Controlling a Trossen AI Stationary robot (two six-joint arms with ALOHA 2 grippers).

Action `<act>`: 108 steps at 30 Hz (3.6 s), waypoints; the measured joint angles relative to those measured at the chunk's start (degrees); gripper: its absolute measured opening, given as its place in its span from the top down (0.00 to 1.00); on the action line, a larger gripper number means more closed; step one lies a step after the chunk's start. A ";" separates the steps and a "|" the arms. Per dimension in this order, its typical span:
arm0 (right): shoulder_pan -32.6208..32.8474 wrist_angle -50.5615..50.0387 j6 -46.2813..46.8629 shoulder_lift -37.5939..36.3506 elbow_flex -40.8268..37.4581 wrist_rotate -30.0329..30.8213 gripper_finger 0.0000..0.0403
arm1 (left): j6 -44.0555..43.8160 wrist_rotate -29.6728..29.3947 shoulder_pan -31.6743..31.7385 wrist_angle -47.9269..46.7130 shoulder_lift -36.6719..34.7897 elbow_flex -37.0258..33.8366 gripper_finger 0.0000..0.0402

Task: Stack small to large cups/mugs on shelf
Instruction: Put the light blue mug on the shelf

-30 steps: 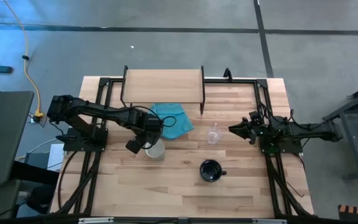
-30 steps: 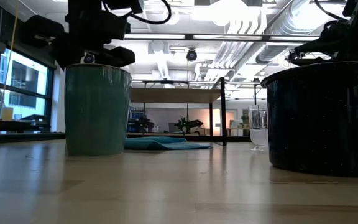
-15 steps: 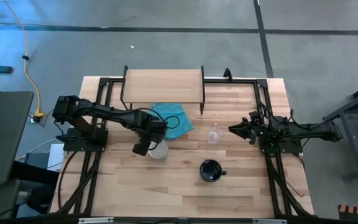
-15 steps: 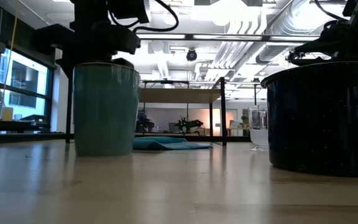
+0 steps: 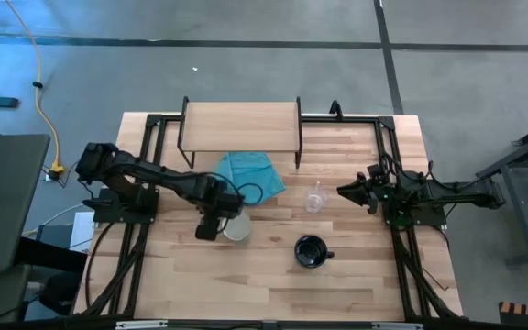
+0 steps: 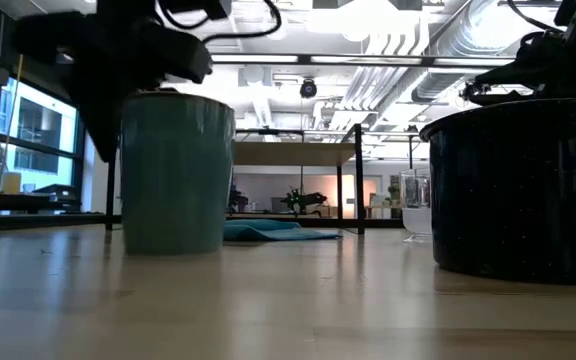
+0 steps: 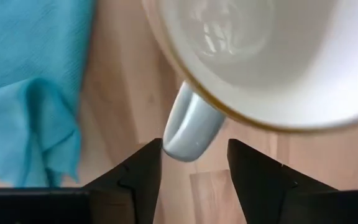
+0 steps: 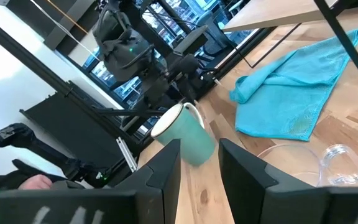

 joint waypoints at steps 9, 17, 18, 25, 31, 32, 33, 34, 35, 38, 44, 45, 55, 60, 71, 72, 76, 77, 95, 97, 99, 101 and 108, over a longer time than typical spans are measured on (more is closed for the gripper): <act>0.00 0.00 0.08 0.02 0.00 -0.06 0.75 | -2.39 1.29 -5.77 2.24 0.00 0.02 0.73; 0.00 0.00 0.48 0.02 0.00 -0.04 0.75 | -9.91 3.77 -11.73 6.02 0.00 0.02 0.79; 0.00 0.00 0.48 0.02 0.00 -0.04 0.75 | -11.09 3.96 -12.52 6.95 0.00 0.02 0.79; 0.00 0.00 0.03 0.02 0.02 -0.04 0.75 | -19.93 3.30 -16.56 13.46 0.00 0.02 0.78; 0.00 -0.02 -0.53 0.02 0.00 -0.23 0.75 | -25.55 1.51 -17.41 15.82 0.00 0.06 0.78; 0.00 -0.03 -0.59 0.02 0.00 -0.26 0.75 | -25.76 1.47 -17.40 15.32 0.00 0.07 0.78; 0.00 -0.05 -0.59 0.02 0.00 -0.28 0.75 | -25.71 1.35 -17.29 14.01 0.00 0.09 0.78; 0.00 -0.05 -0.59 0.02 0.01 -0.39 0.75 | -25.14 0.64 -17.24 12.04 0.00 0.09 0.78; 0.00 -0.07 -0.59 0.02 0.02 -0.45 0.75 | -24.38 -0.19 -17.22 9.64 0.00 0.07 0.78; 0.00 -0.13 -0.59 0.02 0.00 -0.78 0.75 | -21.64 -3.02 -17.20 2.44 -0.02 0.07 0.78; 0.00 -0.22 -0.02 0.02 0.00 -1.32 0.75 | -14.82 -6.06 -17.20 -5.19 -0.71 0.04 0.78; 0.00 -0.22 0.03 0.02 0.01 -1.32 0.75 | -13.74 -7.08 -17.20 -5.12 -1.08 0.07 0.78; 0.00 -0.13 1.34 0.04 0.02 -1.30 0.75 | 0.47 -14.35 -11.84 0.60 -8.30 0.07 0.78; 0.00 -0.13 2.14 0.04 0.00 -1.30 0.75 | 8.88 -11.81 -7.06 6.41 -9.92 0.18 0.78; 0.00 -0.16 3.13 0.04 0.00 -0.93 0.75 | 20.94 -0.17 -1.04 14.15 -8.53 4.90 0.77; 0.00 -0.16 3.08 0.04 0.01 -0.73 0.75 | 21.54 0.14 -1.05 14.82 -8.49 4.90 0.77; 0.00 -0.16 2.50 0.04 0.01 -0.66 0.75 | 22.43 0.29 -1.12 15.68 -7.89 4.90 0.76; 0.00 -0.16 2.06 0.04 0.02 -0.66 0.75 | 22.41 0.29 -1.12 15.68 -7.26 4.91 0.76; 0.00 -0.07 1.55 0.07 0.02 -0.21 0.75 | 26.52 0.70 -1.52 11.58 5.11 14.34 0.76; -0.01 -0.07 1.55 0.07 0.02 -0.21 0.75 | 27.16 0.83 -1.53 9.92 6.74 15.19 0.76; 0.00 -0.08 1.46 0.07 0.02 -0.21 0.75 | 27.64 0.91 -1.49 8.34 7.81 16.08 0.76; -0.01 -0.07 0.80 0.07 0.01 -0.21 0.75 | 27.70 0.91 -1.49 7.71 8.39 16.90 0.76; -0.01 -0.08 0.02 0.07 0.01 -0.21 0.75 | 27.81 0.93 -1.49 7.42 8.41 16.92 0.76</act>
